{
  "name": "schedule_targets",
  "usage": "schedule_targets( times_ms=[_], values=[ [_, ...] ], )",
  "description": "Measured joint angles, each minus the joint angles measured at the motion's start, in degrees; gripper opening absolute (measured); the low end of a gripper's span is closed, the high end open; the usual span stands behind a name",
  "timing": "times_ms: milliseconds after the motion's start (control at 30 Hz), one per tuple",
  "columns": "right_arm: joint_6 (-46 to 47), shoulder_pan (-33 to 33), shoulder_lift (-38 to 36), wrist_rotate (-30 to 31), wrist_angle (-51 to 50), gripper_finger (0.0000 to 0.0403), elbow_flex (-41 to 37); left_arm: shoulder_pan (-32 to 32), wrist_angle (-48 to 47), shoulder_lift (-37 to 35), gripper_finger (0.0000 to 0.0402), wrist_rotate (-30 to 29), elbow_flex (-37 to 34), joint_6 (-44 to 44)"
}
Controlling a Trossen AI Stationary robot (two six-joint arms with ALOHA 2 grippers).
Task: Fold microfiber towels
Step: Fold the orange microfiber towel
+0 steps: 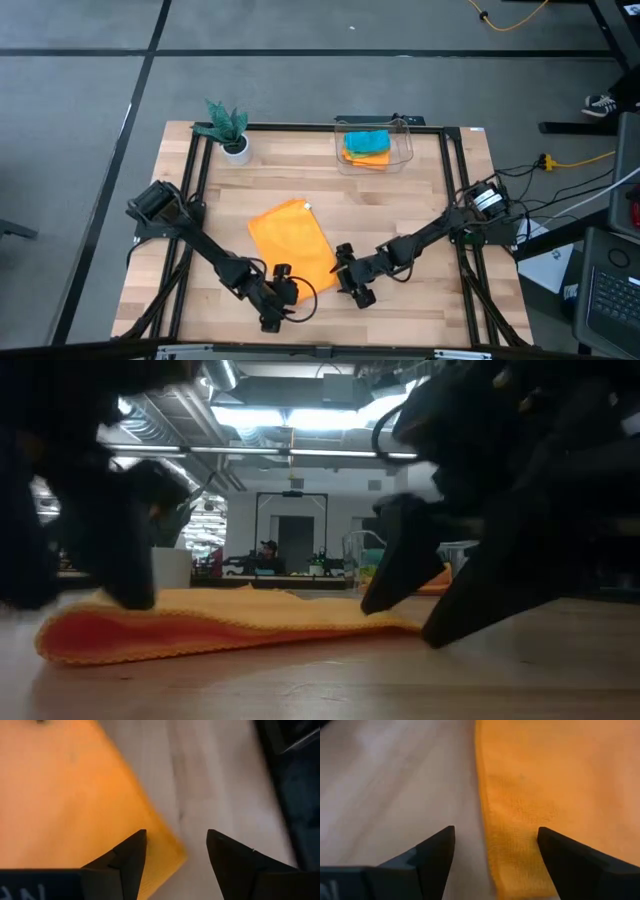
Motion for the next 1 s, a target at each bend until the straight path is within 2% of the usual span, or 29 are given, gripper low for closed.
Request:
schedule_targets(
  times_ms=[300, 467, 567, 767, 1000],
  values=[
    [3.67, -0.88, 2.01, -0.59, 1.06, 0.0269, 0.17, -0.28, 0.13, 4.49, 0.0203, -0.24, 0.26, -1.17],
    [5.5, -0.86, 2.05, -0.52, 0.21, 0.0244, 0.17, -0.61, -3.16, 4.5, 0.0196, -0.33, 0.39, 2.38],
    [8.57, -0.88, 2.14, 0.22, -0.06, 0.021, 0.17, -1.03, -5.36, 4.48, 0.0176, -2.13, 0.46, 4.02],
    [14.76, 0.55, 2.23, 1.86, 0.59, 0.0113, 0.07, -1.46, -5.91, 4.48, 0.0121, -3.4, 0.44, 7.11],
    [17.34, 3.61, 2.27, 1.98, 1.06, 0.0013, 0.04, -1.44, -6.19, 4.46, 0.0022, -4.3, 0.39, 7.47]
  ],
)
